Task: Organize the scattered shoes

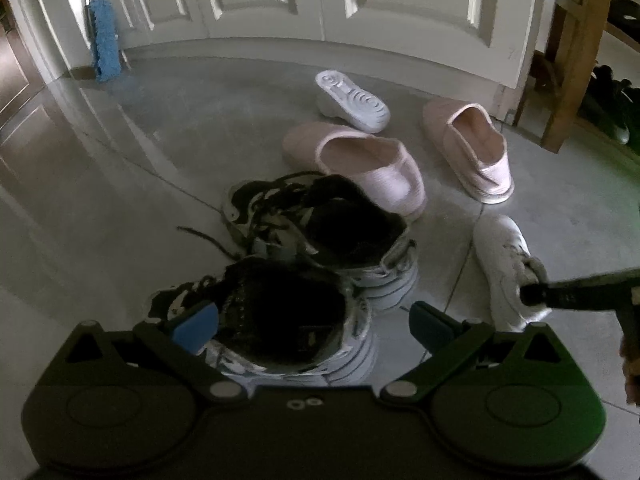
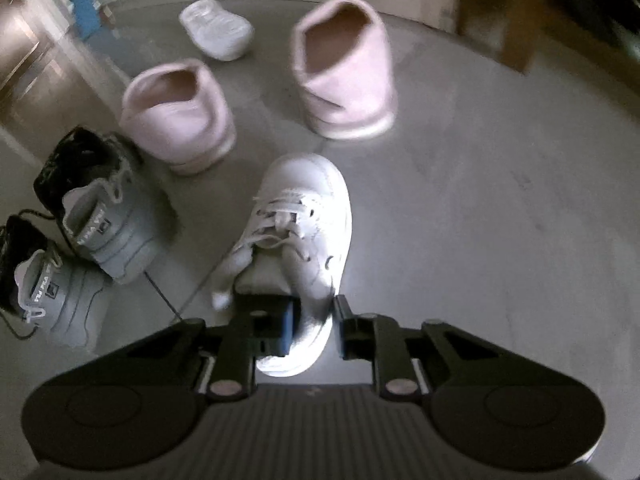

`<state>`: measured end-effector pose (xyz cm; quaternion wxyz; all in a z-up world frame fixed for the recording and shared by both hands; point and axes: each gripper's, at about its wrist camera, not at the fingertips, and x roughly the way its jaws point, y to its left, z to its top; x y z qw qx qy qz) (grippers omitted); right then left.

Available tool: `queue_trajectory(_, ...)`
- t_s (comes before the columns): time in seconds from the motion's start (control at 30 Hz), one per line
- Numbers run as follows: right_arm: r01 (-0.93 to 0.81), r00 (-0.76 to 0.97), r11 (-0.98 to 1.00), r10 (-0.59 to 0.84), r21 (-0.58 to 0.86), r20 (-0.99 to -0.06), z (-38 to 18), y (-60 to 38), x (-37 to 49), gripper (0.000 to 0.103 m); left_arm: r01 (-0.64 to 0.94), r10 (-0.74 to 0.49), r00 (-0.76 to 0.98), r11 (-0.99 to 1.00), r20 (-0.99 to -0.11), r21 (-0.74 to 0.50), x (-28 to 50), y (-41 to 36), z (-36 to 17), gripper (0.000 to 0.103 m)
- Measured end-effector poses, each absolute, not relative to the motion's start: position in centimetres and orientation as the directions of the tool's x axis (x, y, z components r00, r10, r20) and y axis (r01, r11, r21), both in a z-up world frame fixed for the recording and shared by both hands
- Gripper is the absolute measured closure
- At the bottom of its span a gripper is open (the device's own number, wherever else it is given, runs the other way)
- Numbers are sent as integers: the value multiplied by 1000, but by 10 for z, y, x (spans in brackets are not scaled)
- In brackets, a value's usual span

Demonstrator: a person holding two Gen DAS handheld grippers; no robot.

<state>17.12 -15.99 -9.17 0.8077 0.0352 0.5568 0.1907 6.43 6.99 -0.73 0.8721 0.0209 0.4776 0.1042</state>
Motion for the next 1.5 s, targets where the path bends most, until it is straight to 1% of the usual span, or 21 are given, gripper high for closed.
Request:
queue_trajectory(0.13, -287, 302, 924, 339, 254, -891, -84, -192, 141, 81, -110, 171, 541, 985, -824, 133, 63, 50, -6, 0)
queue_trajectory(0.23, -244, 298, 934, 329, 262, -896, -79, -221, 112, 81, -64, 137, 541, 991, -830, 121, 62, 33, -9, 0)
queue_trajectory(0.33, -131, 310, 954, 299, 271, -903, -76, -266, 74, 81, -15, 103, 539, 993, -836, 113, 64, 14, -12, 0)
queue_trajectory(0.4, -15, 329, 966, 249, 259, -911, -74, -305, 40, 81, 36, 78, 543, 993, -836, 116, 67, -5, -15, 0)
queue_trajectory(0.5, 114, 359, 966, 176, 230, -917, -72, -346, 5, 81, 99, 52, 546, 987, -836, 127, 67, -25, -18, 0)
queue_trajectory(0.67, 267, 366, 946, 77, 184, -927, -72, -399, -31, 81, 183, 10, 522, 975, -853, 123, 66, -54, -28, 0)
queue_trajectory(0.87, 363, 351, 921, 5, 141, -936, -69, -438, -61, 81, 213, 2, 529, 968, -849, 134, 62, -68, -30, 0)
queue_trajectory(1.1, 386, 307, 914, -4, 121, -952, -83, -458, -82, 80, 205, 6, 507, 970, -862, 128, 64, -72, -35, 0)
queue_trajectory(1.2, 403, 303, 909, -18, 111, -953, -86, -454, -84, 75, 213, 6, 500, 968, -866, 130, 63, -74, -37, 0)
queue_trajectory(1.27, 394, 304, 915, -36, 92, -952, -81, -451, -84, 45, 211, 2, 499, 969, -867, 124, 64, -73, -37, 0)
queue_trajectory(1.3, 388, 309, 918, -45, 82, -950, -77, -448, -84, 41, 210, 0, 498, 970, -867, 121, 65, -72, -37, 0)
queue_trajectory(1.4, 365, 366, 929, -82, 61, -927, -57, -440, -78, 40, 203, 2, 506, 972, -863, 121, 66, -70, -35, 0)
queue_trajectory(1.5, 305, 428, 948, -47, 95, -903, -34, -429, -58, 39, 190, 5, 511, 975, -859, 119, 68, -65, -34, 0)
